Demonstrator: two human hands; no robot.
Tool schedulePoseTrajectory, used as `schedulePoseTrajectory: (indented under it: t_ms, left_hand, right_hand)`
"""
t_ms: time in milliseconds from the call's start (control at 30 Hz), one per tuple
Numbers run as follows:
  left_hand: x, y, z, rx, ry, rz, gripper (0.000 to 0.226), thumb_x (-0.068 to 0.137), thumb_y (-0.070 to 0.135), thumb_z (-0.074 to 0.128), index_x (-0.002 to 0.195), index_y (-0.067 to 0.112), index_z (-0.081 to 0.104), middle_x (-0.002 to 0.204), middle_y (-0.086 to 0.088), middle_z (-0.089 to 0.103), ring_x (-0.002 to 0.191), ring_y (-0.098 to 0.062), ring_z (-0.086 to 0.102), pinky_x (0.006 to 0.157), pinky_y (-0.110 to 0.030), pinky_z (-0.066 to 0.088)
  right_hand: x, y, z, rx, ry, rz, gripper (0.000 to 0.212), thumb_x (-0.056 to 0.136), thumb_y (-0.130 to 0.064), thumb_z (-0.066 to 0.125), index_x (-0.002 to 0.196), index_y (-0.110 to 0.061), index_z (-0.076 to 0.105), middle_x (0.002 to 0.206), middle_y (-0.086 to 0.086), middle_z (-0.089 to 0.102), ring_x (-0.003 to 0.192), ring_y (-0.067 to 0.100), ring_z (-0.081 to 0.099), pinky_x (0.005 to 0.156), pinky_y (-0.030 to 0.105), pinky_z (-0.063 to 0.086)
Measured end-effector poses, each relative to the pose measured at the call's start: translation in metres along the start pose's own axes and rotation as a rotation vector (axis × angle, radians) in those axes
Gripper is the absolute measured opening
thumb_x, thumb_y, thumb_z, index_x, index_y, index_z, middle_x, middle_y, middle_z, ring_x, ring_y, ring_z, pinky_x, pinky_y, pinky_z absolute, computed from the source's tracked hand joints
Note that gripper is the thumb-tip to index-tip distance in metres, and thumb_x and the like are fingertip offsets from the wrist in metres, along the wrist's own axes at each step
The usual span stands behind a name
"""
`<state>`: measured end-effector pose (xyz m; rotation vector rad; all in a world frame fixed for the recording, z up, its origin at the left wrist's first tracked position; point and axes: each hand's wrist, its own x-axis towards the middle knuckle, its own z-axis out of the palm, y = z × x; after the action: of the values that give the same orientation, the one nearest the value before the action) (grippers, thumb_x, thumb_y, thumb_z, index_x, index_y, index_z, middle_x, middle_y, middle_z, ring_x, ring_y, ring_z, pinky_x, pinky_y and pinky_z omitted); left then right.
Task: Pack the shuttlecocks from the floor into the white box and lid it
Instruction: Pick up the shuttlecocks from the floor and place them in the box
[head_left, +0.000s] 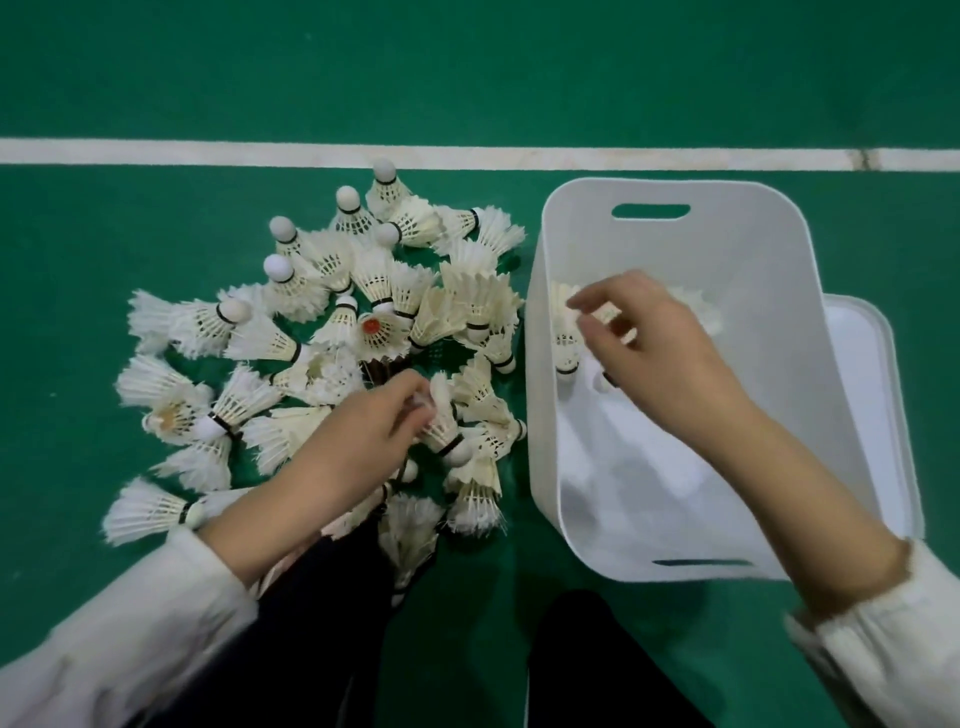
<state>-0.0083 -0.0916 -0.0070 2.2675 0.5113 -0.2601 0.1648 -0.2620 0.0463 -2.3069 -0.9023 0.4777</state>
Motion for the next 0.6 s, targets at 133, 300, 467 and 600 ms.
schedulePoseTrajectory:
  t_ms: [133, 300, 467, 600]
  left_hand:
    - [-0.005, 0.002, -0.011, -0.048, 0.132, 0.113, 0.008, 0.091, 0.015, 0.056, 0.097, 0.016, 0.061, 0.084, 0.009, 0.066, 0.072, -0.003, 0.059, 0.066, -0.011, 0.042]
    - [-0.015, -0.02, -0.011, -0.078, 0.163, 0.219, 0.016, 0.079, 0.008, 0.058, 0.09, 0.008, 0.07, 0.083, 0.0, 0.069, 0.078, -0.006, 0.057, 0.068, -0.017, 0.044]
    - [-0.022, -0.036, -0.006, -0.145, 0.219, 0.17, 0.016, 0.085, 0.016, 0.065, 0.101, 0.014, 0.065, 0.089, 0.008, 0.062, 0.084, -0.001, 0.055, 0.073, -0.01, 0.043]
    - [-0.012, -0.058, -0.019, -0.138, 0.347, 0.027, 0.019, 0.09, 0.02, 0.059, 0.108, 0.014, 0.061, 0.104, 0.006, 0.058, 0.093, 0.0, 0.052, 0.075, -0.001, 0.039]
  right_hand:
    - [-0.007, -0.048, 0.039, 0.181, -0.256, -0.171, 0.029, 0.089, -0.019, 0.056, 0.117, -0.023, 0.053, 0.115, -0.011, 0.05, 0.082, -0.006, 0.052, 0.074, 0.007, 0.042]
    - [-0.018, -0.05, 0.102, -0.014, -0.527, -0.196, 0.059, 0.089, -0.002, 0.05, 0.142, -0.015, 0.026, 0.133, 0.006, 0.038, 0.117, 0.023, 0.046, 0.098, 0.037, 0.041]
    - [-0.003, -0.048, 0.114, -0.159, -0.511, -0.18, 0.011, 0.089, -0.011, 0.051, 0.1, -0.01, 0.054, 0.094, 0.002, 0.052, 0.091, 0.021, 0.052, 0.067, 0.026, 0.031]
    - [0.004, -0.041, 0.121, -0.223, -0.453, -0.192, 0.006, 0.089, -0.014, 0.053, 0.084, -0.014, 0.05, 0.087, 0.002, 0.05, 0.084, 0.021, 0.052, 0.067, 0.024, 0.031]
